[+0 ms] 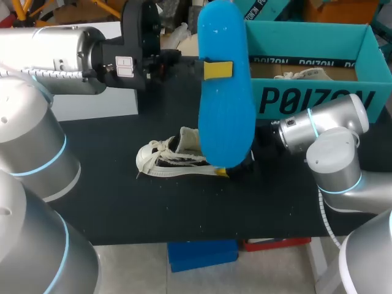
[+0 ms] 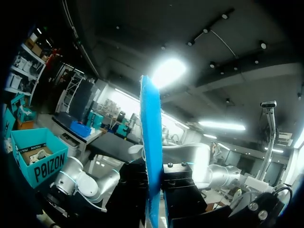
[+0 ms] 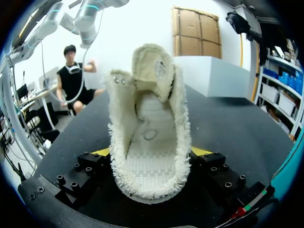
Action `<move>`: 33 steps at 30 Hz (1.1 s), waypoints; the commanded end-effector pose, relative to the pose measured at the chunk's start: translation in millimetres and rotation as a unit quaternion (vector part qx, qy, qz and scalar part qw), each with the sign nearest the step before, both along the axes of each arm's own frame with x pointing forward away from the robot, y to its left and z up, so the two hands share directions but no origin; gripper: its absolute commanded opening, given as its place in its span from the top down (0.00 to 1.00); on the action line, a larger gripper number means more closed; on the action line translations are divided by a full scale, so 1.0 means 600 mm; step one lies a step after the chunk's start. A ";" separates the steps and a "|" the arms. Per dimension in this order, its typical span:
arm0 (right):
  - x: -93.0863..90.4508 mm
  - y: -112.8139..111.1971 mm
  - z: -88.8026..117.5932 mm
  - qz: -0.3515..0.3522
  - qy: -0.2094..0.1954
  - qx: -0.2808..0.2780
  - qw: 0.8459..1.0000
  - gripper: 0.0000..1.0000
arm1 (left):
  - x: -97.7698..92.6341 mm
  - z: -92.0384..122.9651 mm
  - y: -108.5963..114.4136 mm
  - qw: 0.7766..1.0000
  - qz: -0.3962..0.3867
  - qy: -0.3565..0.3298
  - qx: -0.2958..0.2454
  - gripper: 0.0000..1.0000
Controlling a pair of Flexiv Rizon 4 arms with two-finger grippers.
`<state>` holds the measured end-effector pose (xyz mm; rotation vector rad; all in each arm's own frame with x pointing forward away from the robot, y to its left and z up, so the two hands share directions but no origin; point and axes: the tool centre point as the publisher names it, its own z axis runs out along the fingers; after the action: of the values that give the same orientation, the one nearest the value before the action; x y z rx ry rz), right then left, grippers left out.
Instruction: Take the shoe out of the shoebox, open the shoe tongue, remove and reinsert the insole, then place the shoe into the shoebox
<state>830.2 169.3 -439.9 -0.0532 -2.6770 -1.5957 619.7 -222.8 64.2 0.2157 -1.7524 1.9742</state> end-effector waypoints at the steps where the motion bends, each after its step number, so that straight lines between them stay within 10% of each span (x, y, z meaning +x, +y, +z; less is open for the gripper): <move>1: 0.001 -0.001 -0.006 -0.001 0.000 0.000 1.000 1.00 | -0.006 -0.001 0.004 1.000 0.004 0.001 0.001 1.00; 9: 0.003 -0.001 -0.003 0.000 0.001 -0.006 1.000 0.96 | -0.006 -0.001 0.004 1.000 0.004 0.001 0.001 1.00; 11: 0.007 -0.007 -0.002 -0.004 0.006 -0.025 1.000 0.58 | -0.006 -0.001 0.004 1.000 0.004 0.001 0.001 1.00; 12: 0.009 -0.009 0.001 -0.006 0.009 -0.032 0.999 0.11 | -0.006 -0.001 0.004 1.000 0.004 0.001 0.001 1.00; 13: 0.010 -0.012 0.003 -0.009 0.008 -0.035 0.999 0.00 | -0.006 -0.001 0.004 1.000 0.004 0.001 0.001 1.00; 33: 0.004 -0.049 0.064 -0.022 -0.029 -0.273 0.961 0.00 | -0.006 -0.001 0.004 1.000 0.004 0.001 0.001 1.00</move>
<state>835.4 139.0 -412.1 -0.0899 -2.9613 -1.1817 617.1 -220.2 63.9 0.2201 -1.7528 1.9777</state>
